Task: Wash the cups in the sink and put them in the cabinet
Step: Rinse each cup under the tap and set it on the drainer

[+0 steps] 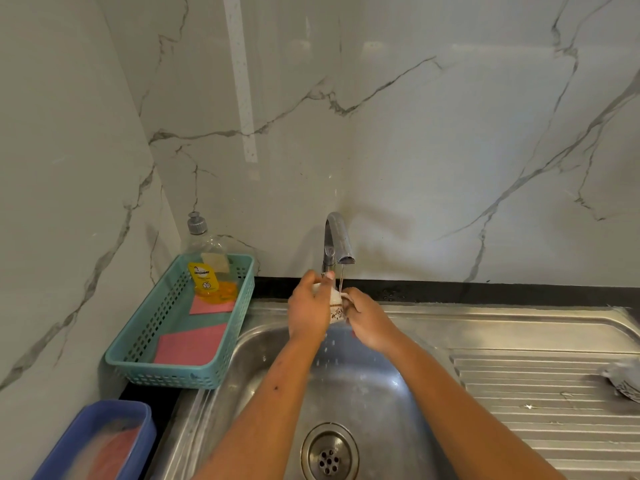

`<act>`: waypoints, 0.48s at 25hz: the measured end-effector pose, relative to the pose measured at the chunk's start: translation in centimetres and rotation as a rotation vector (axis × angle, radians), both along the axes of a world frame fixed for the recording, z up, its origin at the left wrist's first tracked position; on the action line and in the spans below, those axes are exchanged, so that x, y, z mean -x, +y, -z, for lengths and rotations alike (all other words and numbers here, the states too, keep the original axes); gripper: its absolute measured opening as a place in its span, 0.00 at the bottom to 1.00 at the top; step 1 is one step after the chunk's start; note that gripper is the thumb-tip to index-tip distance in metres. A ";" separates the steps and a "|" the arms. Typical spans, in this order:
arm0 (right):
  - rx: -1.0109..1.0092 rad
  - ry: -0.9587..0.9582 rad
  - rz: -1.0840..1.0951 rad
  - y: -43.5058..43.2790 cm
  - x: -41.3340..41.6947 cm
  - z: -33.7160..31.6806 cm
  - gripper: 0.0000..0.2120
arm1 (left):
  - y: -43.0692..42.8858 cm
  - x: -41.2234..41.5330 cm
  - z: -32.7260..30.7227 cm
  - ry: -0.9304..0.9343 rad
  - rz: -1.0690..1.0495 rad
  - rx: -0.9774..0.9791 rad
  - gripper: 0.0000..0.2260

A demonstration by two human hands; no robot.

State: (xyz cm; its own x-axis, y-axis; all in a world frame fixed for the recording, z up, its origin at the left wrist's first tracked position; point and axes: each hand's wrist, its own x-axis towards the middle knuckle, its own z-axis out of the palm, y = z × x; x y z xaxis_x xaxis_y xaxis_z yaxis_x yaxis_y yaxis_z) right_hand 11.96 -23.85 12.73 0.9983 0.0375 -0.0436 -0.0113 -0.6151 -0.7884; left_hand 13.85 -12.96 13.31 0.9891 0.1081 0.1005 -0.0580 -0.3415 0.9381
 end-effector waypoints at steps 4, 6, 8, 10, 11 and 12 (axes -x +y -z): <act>-0.270 0.148 0.038 1.1 0.7 -1.5 0.19 | 0.0 -0.4 0.1 0.085 -0.044 0.097 0.17; -0.180 0.216 0.047 1.2 0.7 -2.1 0.26 | -0.2 -0.2 0.5 0.107 -0.091 0.147 0.16; -0.199 0.209 0.092 1.4 0.6 -2.6 0.27 | -0.4 0.2 0.5 0.118 -0.141 0.277 0.14; -0.278 0.153 0.136 1.7 0.2 -2.4 0.26 | -0.4 0.4 -0.2 0.078 -0.177 0.345 0.12; -0.333 0.130 0.164 1.9 0.1 -2.2 0.26 | -0.3 0.3 -0.5 0.044 -0.163 0.337 0.10; -0.440 0.116 0.230 2.1 -0.2 -1.9 0.24 | -0.2 0.3 -0.7 0.009 -0.124 0.318 0.08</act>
State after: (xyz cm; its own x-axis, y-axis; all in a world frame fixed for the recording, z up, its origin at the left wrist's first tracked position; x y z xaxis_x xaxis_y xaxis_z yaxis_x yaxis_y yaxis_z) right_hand 12.17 -21.72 14.59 0.9725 -0.1424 -0.1844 -0.2104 -0.1966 -0.9576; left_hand 13.58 -13.18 14.02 0.9671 0.2523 0.0333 -0.0252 -0.0355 0.9991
